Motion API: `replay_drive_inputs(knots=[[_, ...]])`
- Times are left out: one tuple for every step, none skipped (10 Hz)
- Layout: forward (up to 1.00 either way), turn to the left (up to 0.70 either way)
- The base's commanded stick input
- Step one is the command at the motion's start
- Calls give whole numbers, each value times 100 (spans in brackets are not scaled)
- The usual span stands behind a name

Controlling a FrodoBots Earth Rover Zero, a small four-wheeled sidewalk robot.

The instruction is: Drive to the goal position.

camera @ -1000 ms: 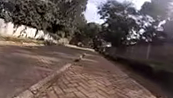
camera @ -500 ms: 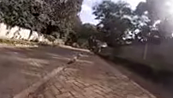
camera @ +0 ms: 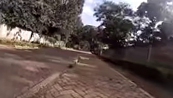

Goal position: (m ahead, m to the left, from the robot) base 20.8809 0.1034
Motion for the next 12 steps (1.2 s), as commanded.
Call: replay_drive_inputs(knots=[[70,0],[70,0],[70,-13],[70,-33],[70,-33],[70,-33],[70,-33],[70,-32],[70,-26],[70,-13],[70,0],[70,0]])
